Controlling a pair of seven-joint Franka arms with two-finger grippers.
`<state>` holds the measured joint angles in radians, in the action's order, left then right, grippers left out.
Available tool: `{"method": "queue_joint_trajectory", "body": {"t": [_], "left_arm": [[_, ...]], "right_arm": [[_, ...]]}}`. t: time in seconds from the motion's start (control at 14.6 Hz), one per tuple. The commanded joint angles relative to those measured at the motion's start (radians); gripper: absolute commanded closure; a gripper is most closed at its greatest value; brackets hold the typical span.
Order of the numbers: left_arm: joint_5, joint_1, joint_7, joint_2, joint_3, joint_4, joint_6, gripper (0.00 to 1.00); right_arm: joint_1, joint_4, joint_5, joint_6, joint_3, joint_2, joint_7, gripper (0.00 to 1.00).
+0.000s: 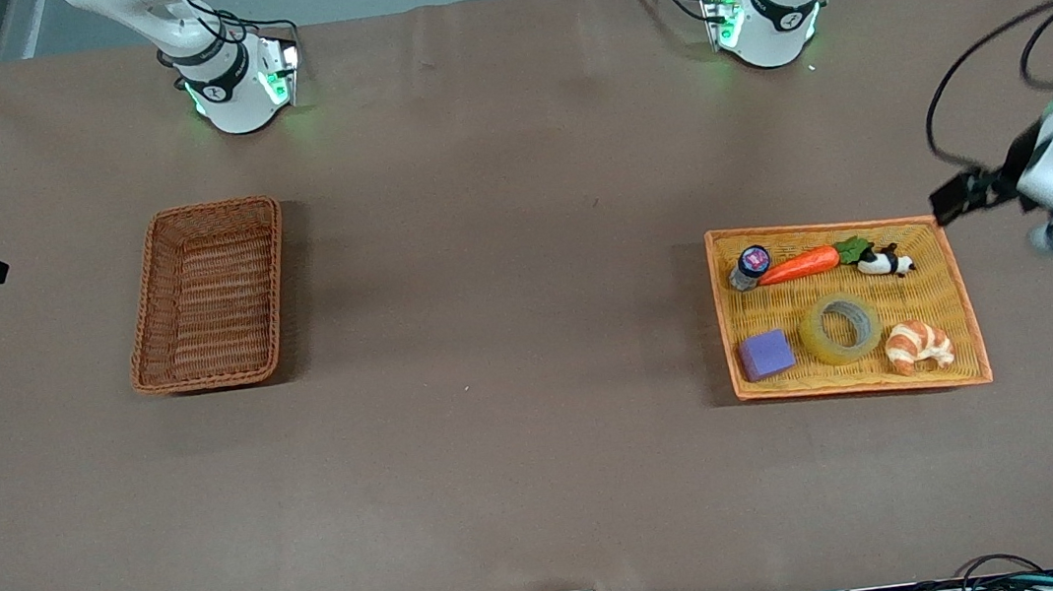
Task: Move tape to another basket
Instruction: 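Reach the left gripper toward the tape roll in the yellow tray, then lower the left gripper onto the tape roll and close on it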
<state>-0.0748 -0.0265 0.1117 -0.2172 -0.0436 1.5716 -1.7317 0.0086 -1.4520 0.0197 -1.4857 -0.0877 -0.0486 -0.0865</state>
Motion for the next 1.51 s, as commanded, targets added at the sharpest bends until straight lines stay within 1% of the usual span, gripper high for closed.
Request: {"method": "queue_joint_trajectory", "body": {"t": [0.0,0.14,0.21,0.34,0.41,0.55,0.75,0.82,0.89,1.03,1.17,1.3,1.44], "left_arm": [[-0.005,0.06,0.005,-0.146,-0.005,-0.025,-0.104,0.0],[0.035,0.088,0.005,-0.214,-0.005,0.014,-0.194,0.0],[0.056,0.099,0.006,-0.237,-0.004,0.054,-0.263,0.0],[0.061,0.103,0.006,-0.278,-0.005,0.131,-0.386,0.0],[0.061,0.103,0.006,-0.289,-0.005,0.157,-0.422,0.0],[0.063,0.1,0.008,-0.312,-0.009,0.186,-0.451,0.0],[0.063,0.1,0.006,-0.356,-0.01,0.194,-0.474,0.0],[0.063,0.1,0.005,-0.358,-0.01,0.197,-0.474,0.01],[0.063,0.1,0.005,-0.358,-0.012,0.203,-0.474,0.09],[0.063,0.094,0.005,-0.361,-0.012,0.206,-0.474,0.39],[0.063,0.097,0.0,-0.375,-0.012,0.206,-0.474,0.53],[0.063,0.093,0.0,-0.381,-0.012,0.206,-0.474,0.61],[0.061,0.086,0.002,-0.38,-0.013,0.205,-0.471,0.88]], "right_arm": [[-0.021,-0.018,0.022,0.004,0.013,0.019,0.014,0.0],[-0.021,-0.018,0.022,0.004,0.011,0.019,0.014,0.0],[-0.021,-0.018,0.022,0.004,0.011,0.019,0.02,0.0],[-0.021,-0.019,0.022,0.004,0.011,0.019,0.022,0.0],[-0.021,-0.018,0.022,0.004,0.01,0.019,0.025,0.0],[-0.021,-0.018,0.022,0.004,0.01,0.018,0.025,0.0],[-0.021,-0.018,0.022,0.004,0.01,0.018,0.027,0.0],[-0.021,-0.019,0.022,0.004,0.01,0.018,0.027,0.0],[-0.021,-0.018,0.022,0.004,0.01,0.018,0.027,0.0],[-0.021,-0.018,0.022,0.004,0.01,0.018,0.027,0.0],[-0.021,-0.018,0.022,0.004,0.01,0.018,0.027,0.0],[-0.021,-0.018,0.022,0.004,0.01,0.018,0.027,0.0],[-0.022,-0.018,0.022,0.004,0.01,0.018,0.027,0.0]]}}
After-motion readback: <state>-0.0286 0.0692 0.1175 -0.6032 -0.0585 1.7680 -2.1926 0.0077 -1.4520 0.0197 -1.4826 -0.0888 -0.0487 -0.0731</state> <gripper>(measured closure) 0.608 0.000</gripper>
